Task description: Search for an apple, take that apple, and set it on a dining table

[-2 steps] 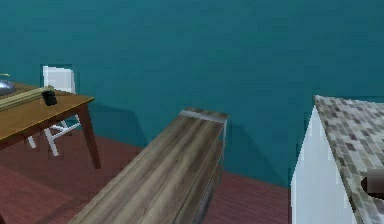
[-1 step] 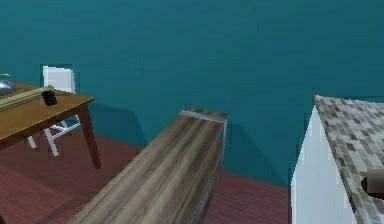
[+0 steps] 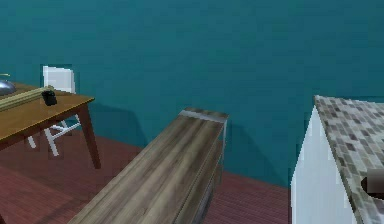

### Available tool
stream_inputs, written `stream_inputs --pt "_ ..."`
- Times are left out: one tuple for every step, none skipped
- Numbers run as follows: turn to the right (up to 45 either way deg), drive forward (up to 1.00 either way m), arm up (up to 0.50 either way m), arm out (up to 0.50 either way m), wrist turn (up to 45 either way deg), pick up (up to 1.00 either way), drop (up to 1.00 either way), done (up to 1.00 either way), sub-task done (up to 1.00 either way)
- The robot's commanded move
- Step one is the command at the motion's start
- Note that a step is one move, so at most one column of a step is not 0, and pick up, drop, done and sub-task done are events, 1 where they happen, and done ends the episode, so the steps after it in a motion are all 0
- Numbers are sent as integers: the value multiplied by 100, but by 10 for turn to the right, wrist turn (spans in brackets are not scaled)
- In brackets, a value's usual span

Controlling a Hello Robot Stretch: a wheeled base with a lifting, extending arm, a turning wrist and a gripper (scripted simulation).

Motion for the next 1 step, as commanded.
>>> stream_inputs --pt "0 0 -10 0 0 0 0 0 0"
